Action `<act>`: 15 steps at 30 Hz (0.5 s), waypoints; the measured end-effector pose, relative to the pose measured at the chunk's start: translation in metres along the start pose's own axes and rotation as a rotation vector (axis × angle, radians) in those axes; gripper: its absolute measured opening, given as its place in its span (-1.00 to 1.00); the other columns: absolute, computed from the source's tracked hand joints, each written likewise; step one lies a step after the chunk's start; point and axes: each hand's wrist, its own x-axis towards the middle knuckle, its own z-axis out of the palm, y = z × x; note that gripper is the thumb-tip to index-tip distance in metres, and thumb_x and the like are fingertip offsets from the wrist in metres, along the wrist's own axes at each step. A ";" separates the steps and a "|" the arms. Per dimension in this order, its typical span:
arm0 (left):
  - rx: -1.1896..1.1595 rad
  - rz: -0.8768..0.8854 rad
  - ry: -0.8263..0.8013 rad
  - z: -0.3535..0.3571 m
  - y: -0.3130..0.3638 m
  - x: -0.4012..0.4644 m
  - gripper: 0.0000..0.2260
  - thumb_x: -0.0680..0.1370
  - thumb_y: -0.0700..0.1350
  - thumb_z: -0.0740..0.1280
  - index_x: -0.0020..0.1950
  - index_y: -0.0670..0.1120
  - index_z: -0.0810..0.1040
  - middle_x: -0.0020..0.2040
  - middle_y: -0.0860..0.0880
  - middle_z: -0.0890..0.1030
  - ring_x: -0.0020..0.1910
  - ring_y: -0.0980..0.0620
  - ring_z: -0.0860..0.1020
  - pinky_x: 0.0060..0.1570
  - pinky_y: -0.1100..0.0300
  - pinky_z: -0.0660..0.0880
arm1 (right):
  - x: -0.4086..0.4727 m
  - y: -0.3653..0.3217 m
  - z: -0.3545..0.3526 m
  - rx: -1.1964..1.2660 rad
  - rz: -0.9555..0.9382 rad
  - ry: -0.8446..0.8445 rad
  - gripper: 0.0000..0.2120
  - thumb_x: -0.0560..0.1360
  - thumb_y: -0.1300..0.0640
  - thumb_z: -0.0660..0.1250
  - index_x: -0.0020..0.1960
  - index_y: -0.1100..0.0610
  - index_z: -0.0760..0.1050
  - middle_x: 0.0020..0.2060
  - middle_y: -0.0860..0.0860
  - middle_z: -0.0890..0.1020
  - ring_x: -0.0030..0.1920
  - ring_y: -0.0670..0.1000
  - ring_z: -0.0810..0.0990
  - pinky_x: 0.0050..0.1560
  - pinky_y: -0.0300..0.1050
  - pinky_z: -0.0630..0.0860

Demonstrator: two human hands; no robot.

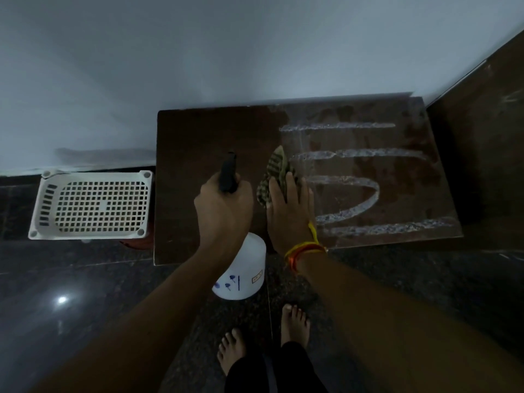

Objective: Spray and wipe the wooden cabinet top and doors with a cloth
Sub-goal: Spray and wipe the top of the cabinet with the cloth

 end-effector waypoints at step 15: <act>0.026 -0.018 0.001 0.017 0.017 0.012 -0.78 0.59 -0.17 0.26 -0.21 0.09 0.39 -0.25 -0.16 0.56 -0.27 -0.18 0.55 -0.14 -0.18 0.60 | 0.002 0.008 0.002 -0.018 -0.015 0.030 -0.50 0.55 0.02 0.14 0.47 0.08 0.24 0.47 0.22 0.23 0.46 0.35 0.12 0.43 0.22 -0.06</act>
